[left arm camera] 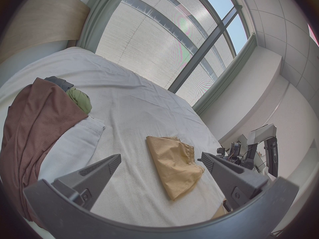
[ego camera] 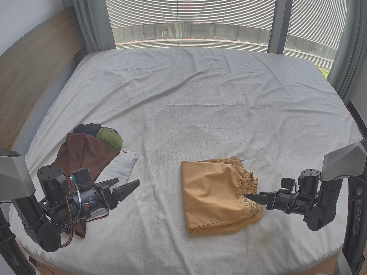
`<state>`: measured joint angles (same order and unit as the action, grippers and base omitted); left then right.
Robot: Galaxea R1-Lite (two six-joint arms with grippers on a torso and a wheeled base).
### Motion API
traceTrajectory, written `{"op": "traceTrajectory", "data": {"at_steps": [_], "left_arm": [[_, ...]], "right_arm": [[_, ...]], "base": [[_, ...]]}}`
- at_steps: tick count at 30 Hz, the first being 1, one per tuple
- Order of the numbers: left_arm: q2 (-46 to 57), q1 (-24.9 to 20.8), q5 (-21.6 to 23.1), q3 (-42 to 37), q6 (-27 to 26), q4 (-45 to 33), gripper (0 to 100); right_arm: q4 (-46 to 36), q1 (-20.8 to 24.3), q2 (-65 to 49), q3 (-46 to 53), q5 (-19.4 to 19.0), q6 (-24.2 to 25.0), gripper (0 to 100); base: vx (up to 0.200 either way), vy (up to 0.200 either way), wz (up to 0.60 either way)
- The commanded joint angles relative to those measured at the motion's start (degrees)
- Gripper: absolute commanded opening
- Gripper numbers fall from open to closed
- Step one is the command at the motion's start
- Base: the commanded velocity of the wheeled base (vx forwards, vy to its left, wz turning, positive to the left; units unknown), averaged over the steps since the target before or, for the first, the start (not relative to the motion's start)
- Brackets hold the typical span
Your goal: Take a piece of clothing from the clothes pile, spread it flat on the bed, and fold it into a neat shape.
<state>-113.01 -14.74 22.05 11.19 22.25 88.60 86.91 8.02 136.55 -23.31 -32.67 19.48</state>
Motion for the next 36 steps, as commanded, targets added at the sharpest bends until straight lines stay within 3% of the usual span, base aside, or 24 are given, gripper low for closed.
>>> {"op": "traceTrajectory", "data": {"at_steps": [1,18,26,36], "left_arm": [[-0.9,-0.1,0.0,-0.1,0.0,0.0,100],[-1.3,-0.8,0.0,-0.4,0.1,0.1,100],[-1.3,-1.3,-0.1,-0.4,0.1,0.1,100],[-1.3,-1.3,-0.1,-0.4,0.1,0.1,100]], "right_arm": [[0.0,-0.5,2.8,-0.2,0.0,-0.1,100],[0.0,-0.3,7.6,-0.9,0.0,-0.4,100],[0.0,3.6,8.6,-0.3,-0.2,-0.3,100],[0.2,4.7,8.6,-0.9,0.0,-0.1,100]], "base": [[0.000,0.000,0.00],[0.000,0.000,0.00],[0.000,0.000,0.00],[0.000,0.000,0.00]]}}
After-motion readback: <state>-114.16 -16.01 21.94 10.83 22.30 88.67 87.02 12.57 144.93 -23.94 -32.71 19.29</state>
